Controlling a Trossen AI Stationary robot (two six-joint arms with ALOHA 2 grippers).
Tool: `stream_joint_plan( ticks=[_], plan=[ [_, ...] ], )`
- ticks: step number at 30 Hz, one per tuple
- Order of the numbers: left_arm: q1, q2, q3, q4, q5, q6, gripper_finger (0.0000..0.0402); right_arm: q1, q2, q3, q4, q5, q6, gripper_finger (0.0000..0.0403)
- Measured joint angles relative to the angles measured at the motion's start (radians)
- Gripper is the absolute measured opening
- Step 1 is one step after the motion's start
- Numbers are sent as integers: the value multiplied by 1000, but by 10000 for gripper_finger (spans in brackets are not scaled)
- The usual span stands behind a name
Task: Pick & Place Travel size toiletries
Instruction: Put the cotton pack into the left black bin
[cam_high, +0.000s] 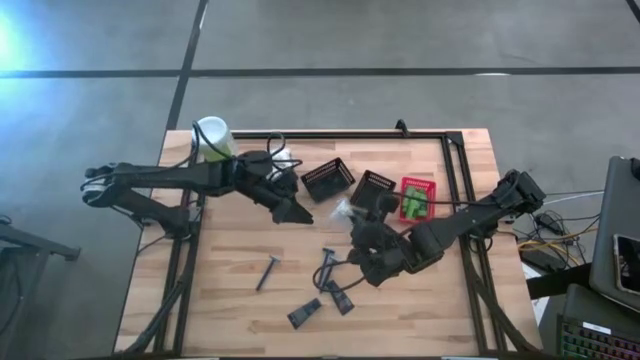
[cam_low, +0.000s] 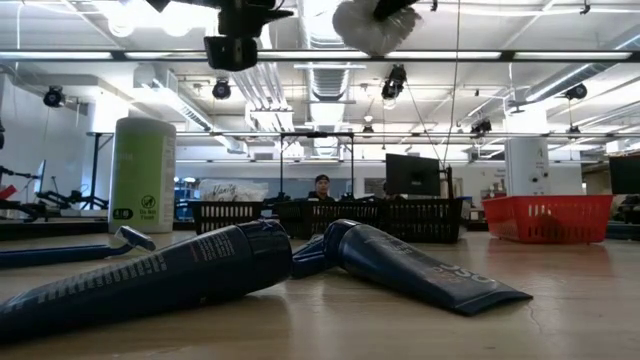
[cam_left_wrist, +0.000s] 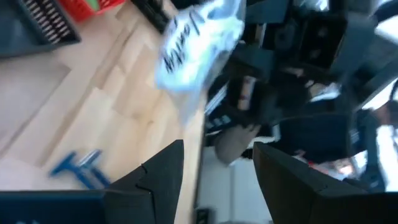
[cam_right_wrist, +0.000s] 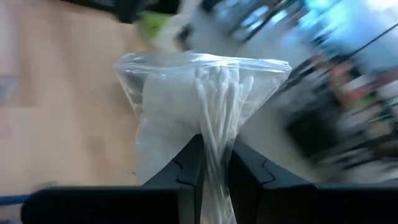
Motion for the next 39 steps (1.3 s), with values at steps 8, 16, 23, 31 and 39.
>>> stream_joint_plan(
  ticks=[8,16,23,31,39],
  plan=[
    [43,-2,0,374,-9,-266,197,-12,0,1,44,431,-460,63],
    [113,3,0,450,-56,-445,197,-52,0,2,222,491,-907,55],
    [146,32,0,460,-61,-586,197,-70,-2,7,312,491,-1165,44],
    [204,40,8,470,-69,-721,197,-74,-3,29,315,491,-1175,52],
    [197,111,61,470,-72,-805,197,-82,0,28,313,491,-1196,52]
  ],
)
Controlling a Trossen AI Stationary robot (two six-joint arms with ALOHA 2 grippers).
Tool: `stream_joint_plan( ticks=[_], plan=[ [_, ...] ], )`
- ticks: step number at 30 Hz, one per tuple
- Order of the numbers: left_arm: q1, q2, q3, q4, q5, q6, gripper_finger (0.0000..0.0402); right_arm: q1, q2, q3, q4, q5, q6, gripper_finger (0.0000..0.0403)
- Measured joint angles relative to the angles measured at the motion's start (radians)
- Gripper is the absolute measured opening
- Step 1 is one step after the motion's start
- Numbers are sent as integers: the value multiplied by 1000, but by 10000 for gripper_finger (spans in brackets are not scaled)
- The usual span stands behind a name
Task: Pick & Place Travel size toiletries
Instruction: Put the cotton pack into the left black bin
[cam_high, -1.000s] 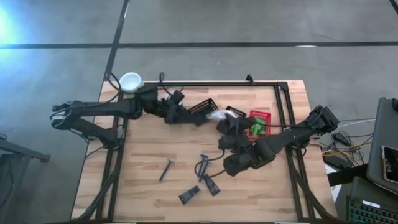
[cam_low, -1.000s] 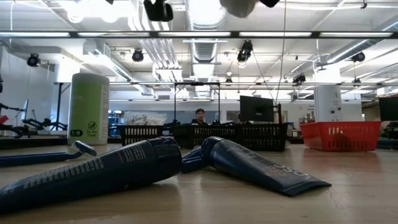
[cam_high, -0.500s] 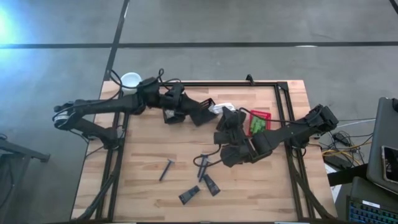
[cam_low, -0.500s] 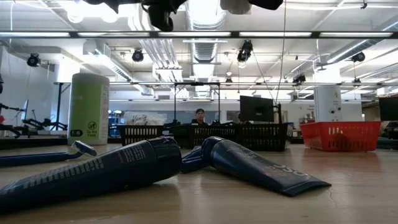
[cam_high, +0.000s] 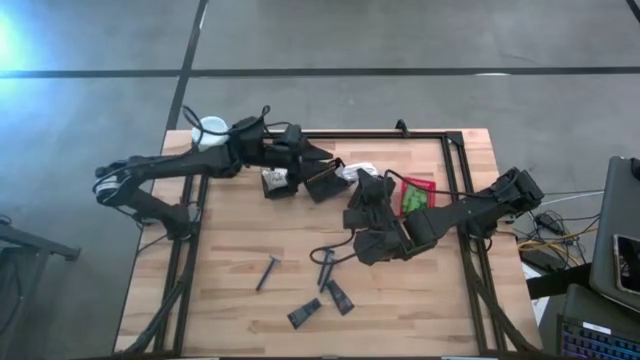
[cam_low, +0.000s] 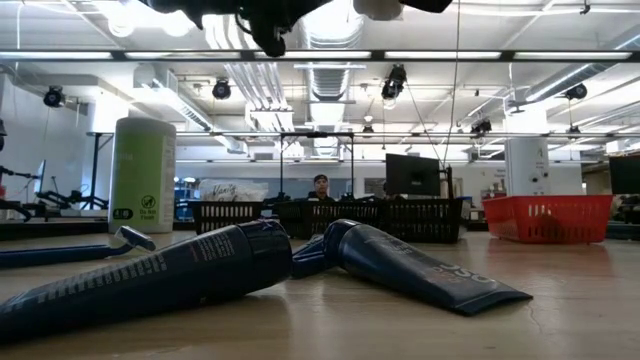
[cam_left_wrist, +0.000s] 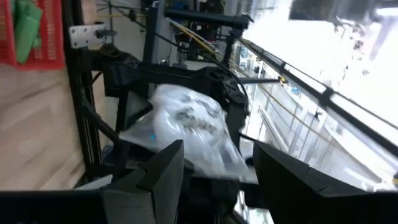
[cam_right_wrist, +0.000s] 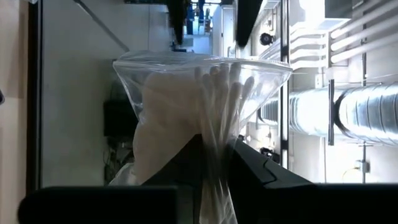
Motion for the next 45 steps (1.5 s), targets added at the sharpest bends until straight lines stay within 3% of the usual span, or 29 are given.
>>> stream_joint_plan(
  ticks=[4,10,20,32,39,45],
  plan=[
    [-1,61,41,-1,35,-75,197,2,0,-1,-2,0,-2,51],
    [0,131,133,-10,237,-90,197,2,0,-1,-34,0,2,46],
    [2,212,221,-51,411,-110,197,2,2,-8,-106,-1,27,51],
    [70,197,219,-49,429,-58,197,-36,2,-19,-137,-1,55,60],
    [83,210,217,-144,444,-4,197,-78,2,-19,-137,-1,54,53],
    [155,211,216,-149,434,17,197,-97,2,-19,-136,-1,55,59]
  ],
)
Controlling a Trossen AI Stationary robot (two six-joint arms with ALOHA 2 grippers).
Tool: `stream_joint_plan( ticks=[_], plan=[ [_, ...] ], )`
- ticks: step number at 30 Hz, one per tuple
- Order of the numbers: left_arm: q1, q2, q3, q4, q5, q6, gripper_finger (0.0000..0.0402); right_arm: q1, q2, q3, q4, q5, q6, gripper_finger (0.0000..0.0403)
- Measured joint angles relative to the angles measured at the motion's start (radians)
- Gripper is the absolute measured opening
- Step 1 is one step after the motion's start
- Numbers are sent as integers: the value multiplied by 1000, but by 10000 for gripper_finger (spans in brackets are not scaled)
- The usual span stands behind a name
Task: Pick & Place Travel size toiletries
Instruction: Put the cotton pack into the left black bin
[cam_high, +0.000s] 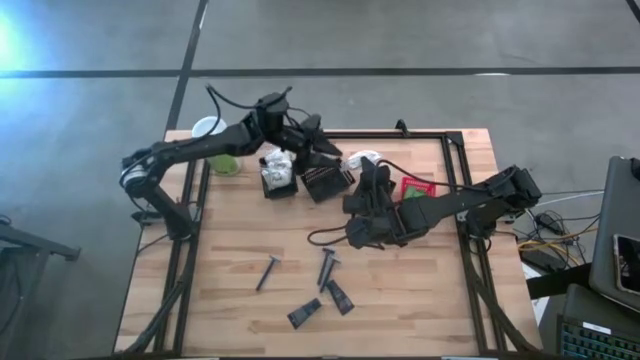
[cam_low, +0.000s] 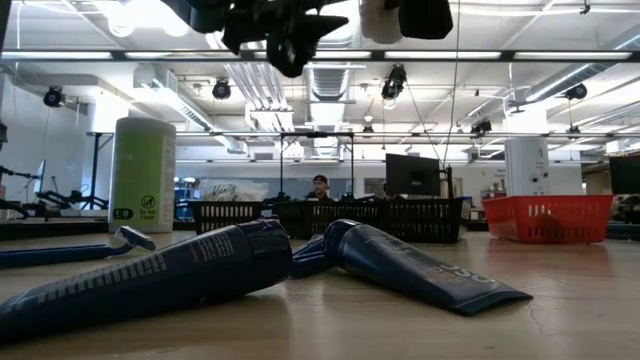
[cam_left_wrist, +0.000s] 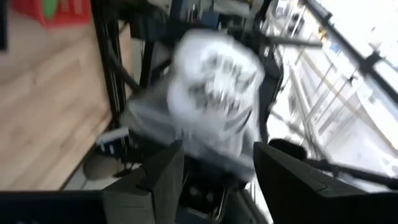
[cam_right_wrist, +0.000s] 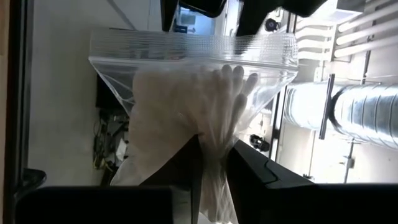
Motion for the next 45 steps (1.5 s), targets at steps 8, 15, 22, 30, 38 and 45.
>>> stream_joint_plan(
  ticks=[8,15,22,30,38,45],
  plan=[
    [38,0,0,-1,3,8,197,-33,0,0,0,0,0,56],
    [66,27,0,-9,35,-12,197,-77,0,0,1,0,7,56],
    [62,26,0,21,31,-58,197,-86,0,0,4,0,8,57],
    [62,26,0,41,25,-243,197,-97,0,0,7,0,16,61],
    [60,26,0,39,22,-266,197,-98,0,0,7,0,46,73],
    [57,26,0,39,-38,-544,197,-98,-1,0,8,0,50,70]
  ],
)
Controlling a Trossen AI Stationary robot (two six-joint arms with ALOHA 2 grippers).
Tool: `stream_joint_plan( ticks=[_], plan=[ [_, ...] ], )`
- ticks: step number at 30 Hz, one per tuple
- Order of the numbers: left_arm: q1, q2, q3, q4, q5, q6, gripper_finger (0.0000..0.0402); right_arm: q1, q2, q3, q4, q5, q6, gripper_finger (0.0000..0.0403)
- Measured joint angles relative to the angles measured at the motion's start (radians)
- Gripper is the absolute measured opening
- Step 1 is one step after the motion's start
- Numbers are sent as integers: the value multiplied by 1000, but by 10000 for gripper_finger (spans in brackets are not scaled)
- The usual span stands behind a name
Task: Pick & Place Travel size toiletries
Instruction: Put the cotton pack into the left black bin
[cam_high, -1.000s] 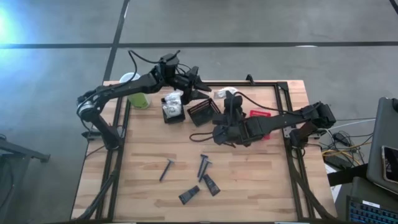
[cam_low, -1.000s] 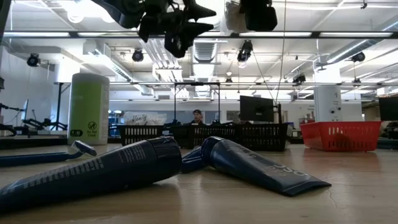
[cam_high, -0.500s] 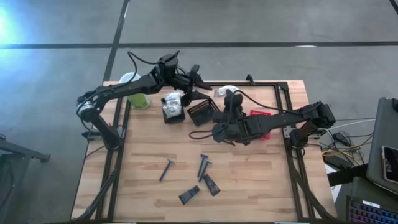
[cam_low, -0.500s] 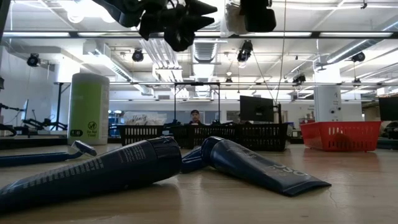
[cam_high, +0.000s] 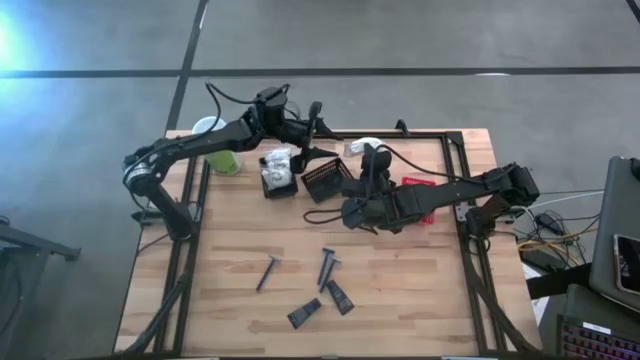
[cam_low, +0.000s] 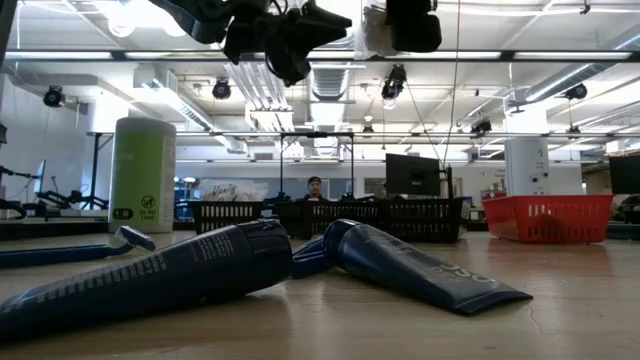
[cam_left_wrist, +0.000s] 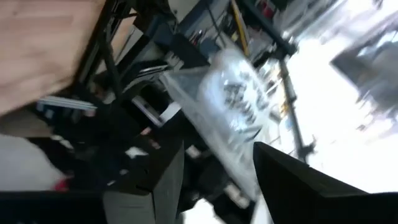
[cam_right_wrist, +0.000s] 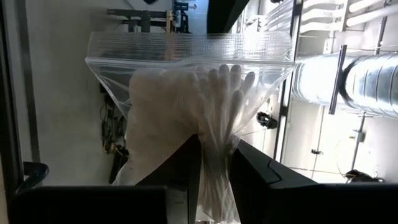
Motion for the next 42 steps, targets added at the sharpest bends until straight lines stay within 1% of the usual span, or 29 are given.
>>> stream_joint_plan(
  ticks=[3,10,14,18,23,26,30,35,42],
  plan=[
    [0,0,0,3,-13,-103,197,0,0,0,2,0,1,68],
    [-1,0,0,2,-22,-353,197,-4,0,0,3,0,3,79],
    [-3,0,0,2,-25,-418,197,-7,0,0,6,0,3,73],
    [-3,-1,0,2,-42,-521,197,-6,0,0,8,0,0,66],
    [-5,-1,0,2,-81,-649,197,-6,0,0,11,0,3,70],
    [-5,-1,0,3,-111,-687,197,-6,0,0,15,0,3,74],
    [-5,-1,0,3,-141,-690,197,-6,0,0,18,0,3,71],
    [-24,-2,0,3,-143,-691,197,-10,0,0,24,0,3,64],
    [-74,0,0,1,-150,-749,197,-15,0,0,28,0,3,72]
  ],
)
